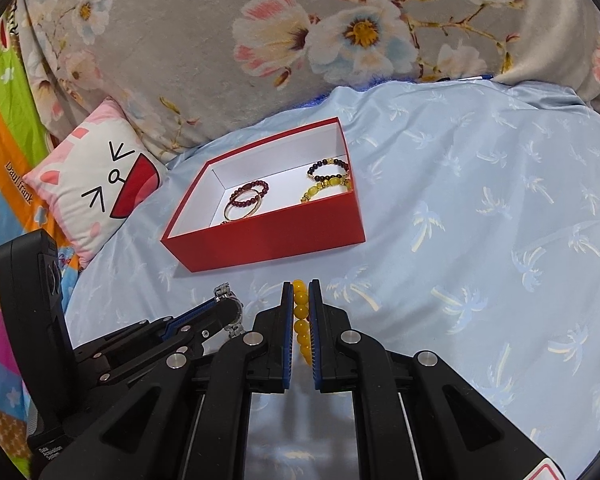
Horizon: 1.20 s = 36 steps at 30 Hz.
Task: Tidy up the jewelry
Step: 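Lift the watch and amber bracelet and carry both into the red box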
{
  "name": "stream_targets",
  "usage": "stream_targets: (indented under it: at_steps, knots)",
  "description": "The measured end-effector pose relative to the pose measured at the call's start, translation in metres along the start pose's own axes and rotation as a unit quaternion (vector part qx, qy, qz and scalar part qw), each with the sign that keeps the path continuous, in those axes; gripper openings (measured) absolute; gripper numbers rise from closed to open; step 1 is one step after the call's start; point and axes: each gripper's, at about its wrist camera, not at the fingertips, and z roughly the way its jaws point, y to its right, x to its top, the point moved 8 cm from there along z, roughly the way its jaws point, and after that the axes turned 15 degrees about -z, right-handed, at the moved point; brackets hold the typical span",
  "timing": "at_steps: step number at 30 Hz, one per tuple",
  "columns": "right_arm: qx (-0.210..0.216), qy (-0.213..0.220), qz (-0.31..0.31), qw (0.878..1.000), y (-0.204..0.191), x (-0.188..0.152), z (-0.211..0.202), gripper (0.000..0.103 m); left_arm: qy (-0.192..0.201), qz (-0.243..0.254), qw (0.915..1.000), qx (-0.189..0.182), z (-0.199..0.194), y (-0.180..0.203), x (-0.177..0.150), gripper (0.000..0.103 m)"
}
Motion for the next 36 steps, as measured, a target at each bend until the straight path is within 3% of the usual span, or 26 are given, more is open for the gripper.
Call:
stream_targets:
  at_steps: [7,13,18,25,33,36]
  knots:
    - [0.007,0.022,-0.007,1.0,-0.005,0.017,-0.016,0.007,0.016,-0.005,0.9998,-0.014,-0.024,0.005,0.014,0.006]
    - [0.018,0.051,-0.016,0.998,-0.01,0.047,-0.032,0.007,0.038,-0.005,0.9987,-0.032,-0.054,0.011,0.047,0.006]
    - [0.028,0.066,-0.023,0.997,-0.011,0.079,-0.028,0.007,0.033,-0.008,0.9984,-0.046,-0.057,0.011,0.079,0.006]
    - [0.035,0.049,-0.031,0.998,-0.013,0.118,0.025,0.007,0.024,-0.026,0.9979,-0.054,-0.023,0.001,0.127,0.006]
    - [0.051,0.012,-0.019,0.998,-0.011,0.139,0.103,0.007,-0.013,-0.06,0.9947,-0.082,0.035,-0.012,0.154,0.006]
    - [0.055,-0.008,-0.008,0.998,-0.007,0.137,0.131,0.008,-0.026,-0.073,0.9941,-0.076,0.058,-0.021,0.157,0.006]
